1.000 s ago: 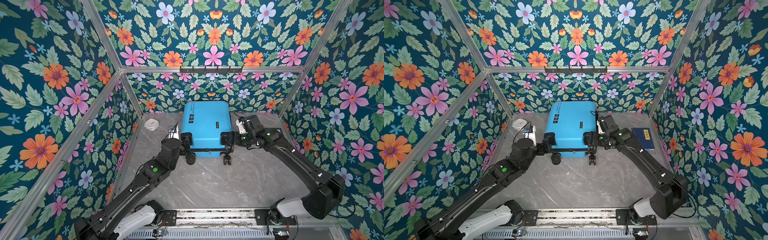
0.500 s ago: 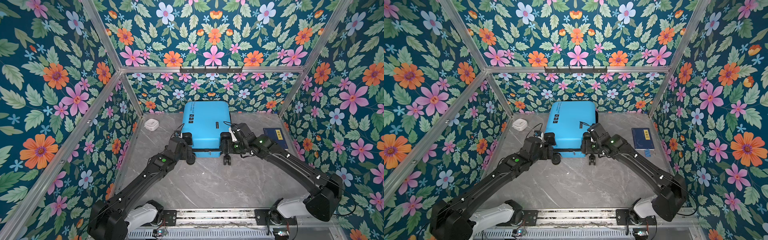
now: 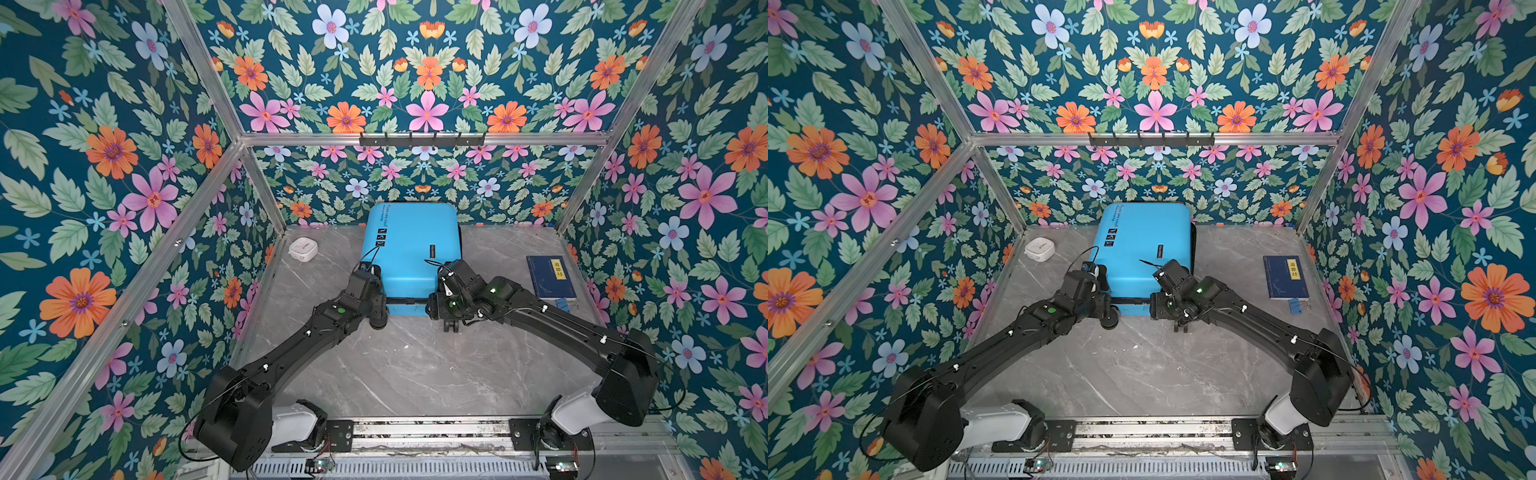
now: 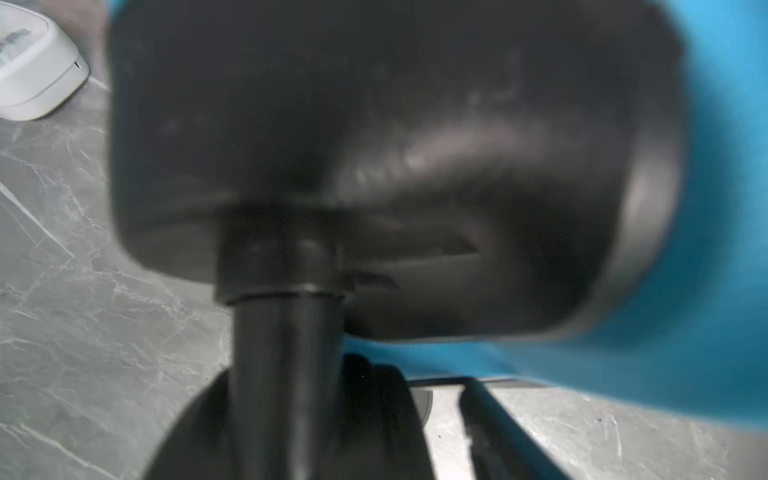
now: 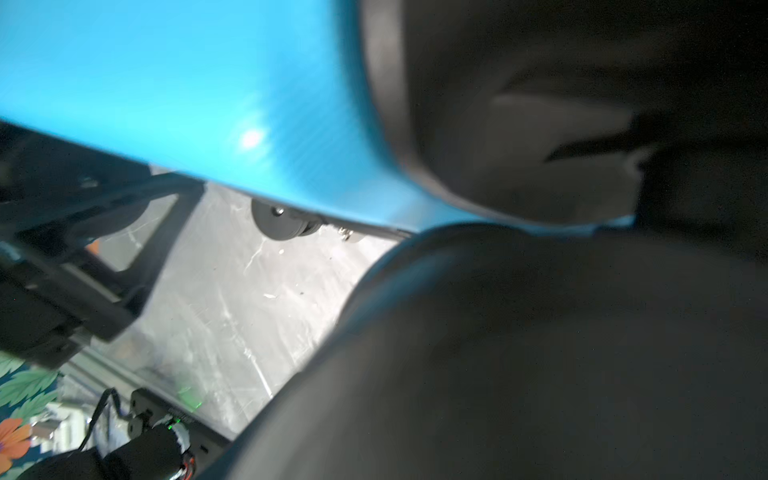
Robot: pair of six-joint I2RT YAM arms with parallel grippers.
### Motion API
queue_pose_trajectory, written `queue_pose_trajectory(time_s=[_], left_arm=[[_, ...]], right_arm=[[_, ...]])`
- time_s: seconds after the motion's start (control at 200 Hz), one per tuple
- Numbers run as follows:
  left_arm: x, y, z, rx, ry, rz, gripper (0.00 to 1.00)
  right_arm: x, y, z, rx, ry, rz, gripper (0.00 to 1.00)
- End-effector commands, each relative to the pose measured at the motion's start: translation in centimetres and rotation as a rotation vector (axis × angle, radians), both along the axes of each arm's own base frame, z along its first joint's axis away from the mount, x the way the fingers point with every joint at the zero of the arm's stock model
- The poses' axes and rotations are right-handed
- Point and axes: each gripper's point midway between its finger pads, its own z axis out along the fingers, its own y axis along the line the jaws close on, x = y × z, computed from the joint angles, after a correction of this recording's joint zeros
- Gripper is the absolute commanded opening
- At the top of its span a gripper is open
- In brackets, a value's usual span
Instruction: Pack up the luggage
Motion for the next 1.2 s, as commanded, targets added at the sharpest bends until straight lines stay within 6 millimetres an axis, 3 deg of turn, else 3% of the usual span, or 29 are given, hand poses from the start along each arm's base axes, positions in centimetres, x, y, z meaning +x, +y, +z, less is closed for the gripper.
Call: queue_pose_trajectory(time_s=[0.0,0.09,0.175,0.29,0.375,0.39,0.425,0.55,0.565,0.65,0.85,1.0,1.11,1.195], left_arm=[[0.3,-0.3,1.1,-0.012,-0.033,-0.017,0.4],[-0.1,-0.6,1.5,-0.04,-0.03,-0.035,0.13],[-0.6,-1.1,1.8,-0.085,-0.023,-0.046,0.01],[-1.2,-2.2,2.9,-0.182,-0.025,-0.072,0.0],[-1.5,-3.6,4.9,-0.31,-0.054,-0.103,0.0],[-1.6,-3.9,5.3,-0.334,-0.062,-0.11,0.0],[-1.5,-4.4,6.3,-0.385,-0.081,-0.115,0.0],[-1.0,-4.9,9.0,-0.485,-0.134,-0.091,0.0],[-0.9,-4.9,9.3,-0.491,-0.14,-0.085,0.0],[-0.5,-4.7,10.3,-0.495,-0.175,-0.057,0.0],[-0.2,-5.9,11.1,-0.473,-0.203,-0.047,0.0],[-0.2,-6.9,11.1,-0.456,-0.211,-0.05,0.0],[-0.2,-7.2,11.0,-0.451,-0.214,-0.049,0.0],[-0.2,-6.9,10.9,-0.442,-0.219,-0.038,0.0]], right_arm=[[1.6,-0.5,0.3,-0.016,-0.04,-0.021,0.72],[2.9,-1.1,0.2,-0.021,-0.045,-0.032,0.72],[4.1,-1.6,0.1,-0.035,-0.045,-0.039,0.72],[5.5,-2.0,0.0,-0.056,-0.049,-0.043,0.72],[6.0,-2.1,0.8,-0.059,-0.067,-0.038,0.72],[6.1,-1.9,-0.3,-0.076,-0.046,-0.034,0.72],[6.2,-1.9,-0.5,-0.077,-0.042,-0.033,0.72],[5.6,-1.7,-0.4,-0.044,-0.026,-0.035,0.69],[5.3,-1.7,0.7,-0.02,-0.042,-0.036,0.68],[4.2,-1.6,1.9,0.03,-0.052,-0.043,0.64],[0.4,0.8,4.1,0.075,-0.075,0.006,0.59],[-1.9,3.7,3.0,0.073,-0.039,0.036,0.59],[-2.4,5.3,2.1,0.074,-0.028,0.046,0.6],[-2.2,5.5,1.5,0.053,-0.018,0.033,0.62]])
